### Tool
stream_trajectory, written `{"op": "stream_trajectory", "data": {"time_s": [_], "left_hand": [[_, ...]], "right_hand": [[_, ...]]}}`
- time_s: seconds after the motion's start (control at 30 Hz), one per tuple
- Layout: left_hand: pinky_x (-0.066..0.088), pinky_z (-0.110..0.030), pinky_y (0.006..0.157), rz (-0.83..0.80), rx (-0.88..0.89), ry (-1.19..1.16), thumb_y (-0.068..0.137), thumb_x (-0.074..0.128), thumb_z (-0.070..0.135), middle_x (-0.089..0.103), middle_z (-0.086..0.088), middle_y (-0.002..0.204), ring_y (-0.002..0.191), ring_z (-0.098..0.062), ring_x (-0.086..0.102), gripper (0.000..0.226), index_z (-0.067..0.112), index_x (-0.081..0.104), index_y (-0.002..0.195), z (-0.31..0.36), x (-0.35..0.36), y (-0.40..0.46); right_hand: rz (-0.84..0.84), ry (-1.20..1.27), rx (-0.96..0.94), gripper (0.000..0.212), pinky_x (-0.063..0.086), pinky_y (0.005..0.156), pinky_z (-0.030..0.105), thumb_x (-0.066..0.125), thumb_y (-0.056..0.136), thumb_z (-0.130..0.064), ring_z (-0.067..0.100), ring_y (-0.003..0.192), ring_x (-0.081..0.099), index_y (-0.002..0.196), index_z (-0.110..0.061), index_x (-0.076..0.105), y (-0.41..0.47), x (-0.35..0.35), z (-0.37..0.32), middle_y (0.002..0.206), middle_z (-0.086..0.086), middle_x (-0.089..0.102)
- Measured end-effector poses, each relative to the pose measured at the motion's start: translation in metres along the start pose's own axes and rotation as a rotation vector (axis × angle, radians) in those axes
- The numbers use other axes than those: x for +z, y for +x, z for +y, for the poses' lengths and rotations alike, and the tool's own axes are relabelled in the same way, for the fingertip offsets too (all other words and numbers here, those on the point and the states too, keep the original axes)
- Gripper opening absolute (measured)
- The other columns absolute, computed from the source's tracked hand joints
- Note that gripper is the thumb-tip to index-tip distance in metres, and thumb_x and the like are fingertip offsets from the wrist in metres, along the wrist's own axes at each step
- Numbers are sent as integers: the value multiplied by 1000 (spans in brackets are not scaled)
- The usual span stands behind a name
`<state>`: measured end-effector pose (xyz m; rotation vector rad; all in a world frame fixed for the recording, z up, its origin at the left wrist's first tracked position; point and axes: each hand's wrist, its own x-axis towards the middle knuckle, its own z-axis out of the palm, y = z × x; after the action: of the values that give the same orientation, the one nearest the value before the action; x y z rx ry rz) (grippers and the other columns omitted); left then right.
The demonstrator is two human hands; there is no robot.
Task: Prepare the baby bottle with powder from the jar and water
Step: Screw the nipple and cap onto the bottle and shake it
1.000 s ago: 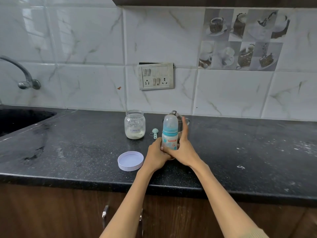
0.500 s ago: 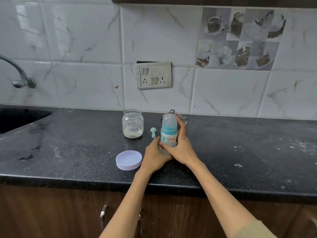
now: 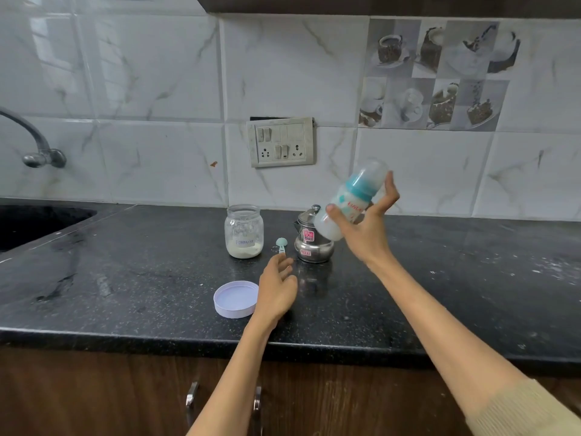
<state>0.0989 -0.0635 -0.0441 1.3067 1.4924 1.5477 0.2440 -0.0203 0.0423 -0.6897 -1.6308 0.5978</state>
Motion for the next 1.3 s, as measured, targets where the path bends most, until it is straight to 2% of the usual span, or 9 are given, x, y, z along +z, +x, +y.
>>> {"op": "stream_trajectory", "data": {"time_s": [0.1, 0.27, 0.33, 0.47, 0.53, 0.77, 0.87, 1.2, 1.3], "left_hand": [[39, -22, 94, 4, -8, 11, 84, 36, -9, 51, -11, 136, 122, -17, 51, 56, 4, 35, 139, -2, 0, 0], [40, -25, 100, 4, 6, 33, 83, 34, -12, 52, -12, 135, 123, -18, 51, 56, 3, 37, 137, -1, 0, 1], [40, -26, 102, -4, 6, 40, 83, 34, -13, 51, -12, 135, 124, -18, 50, 57, 2, 36, 137, -1, 0, -2], [40, -25, 101, -2, 11, 40, 83, 34, -12, 51, -14, 135, 124, -19, 50, 56, 2, 36, 138, -1, 0, 1], [40, -23, 97, -11, 8, 43, 83, 34, -13, 51, -14, 136, 124, -19, 50, 56, 2, 36, 138, -2, 0, -1], [38, -20, 92, -32, 23, 52, 84, 34, -13, 51, -13, 136, 123, -18, 50, 55, 2, 36, 138, -1, 0, -2], [38, -20, 92, -24, 32, 58, 84, 34, -12, 51, -12, 135, 120, -15, 51, 56, 3, 37, 137, -2, 0, -1], [41, -25, 98, -29, 36, 74, 82, 35, -13, 53, -13, 133, 121, -19, 53, 56, 2, 38, 136, -5, -2, 1], [43, -28, 100, -26, 24, 73, 83, 35, -12, 54, -13, 133, 121, -19, 53, 55, 3, 38, 136, -4, -1, 0]], "right_hand": [[-227, -90, 26, 102, 50, 90, 27, 72, 78, -5, -2, 92, 59, 137, -34, -6, -9, 1, -4, 117, -12, 45], [-176, -44, 28, 99, 48, 92, 23, 71, 79, -3, -10, 92, 55, 138, -27, -5, -15, 2, 7, 116, -32, 28], [-308, -114, 41, 100, 48, 92, 25, 72, 78, -4, -3, 93, 57, 137, -31, -4, -23, 4, 10, 121, -16, 40], [-233, -126, 26, 100, 49, 98, 36, 72, 79, -7, 11, 108, 58, 133, -36, -6, -19, 3, 12, 134, -1, 37], [-359, -192, 33, 102, 47, 100, 38, 73, 77, -10, 12, 112, 54, 134, -39, -7, -20, 3, 10, 134, -5, 30], [-295, -208, 2, 98, 45, 100, 30, 72, 79, -8, 5, 108, 54, 132, -40, -5, -20, 2, 14, 126, -19, 32], [-253, -239, 5, 93, 46, 101, 32, 71, 80, -12, 12, 113, 56, 123, -45, -4, -21, 1, 17, 134, -4, 36], [-300, -243, 44, 93, 45, 102, 34, 70, 80, -7, 13, 113, 54, 134, -24, -4, -25, 4, 13, 126, -19, 31], [-432, -287, 44, 96, 47, 100, 34, 72, 79, -10, 16, 110, 57, 136, -25, -4, -24, 5, 8, 136, -2, 35]]}}
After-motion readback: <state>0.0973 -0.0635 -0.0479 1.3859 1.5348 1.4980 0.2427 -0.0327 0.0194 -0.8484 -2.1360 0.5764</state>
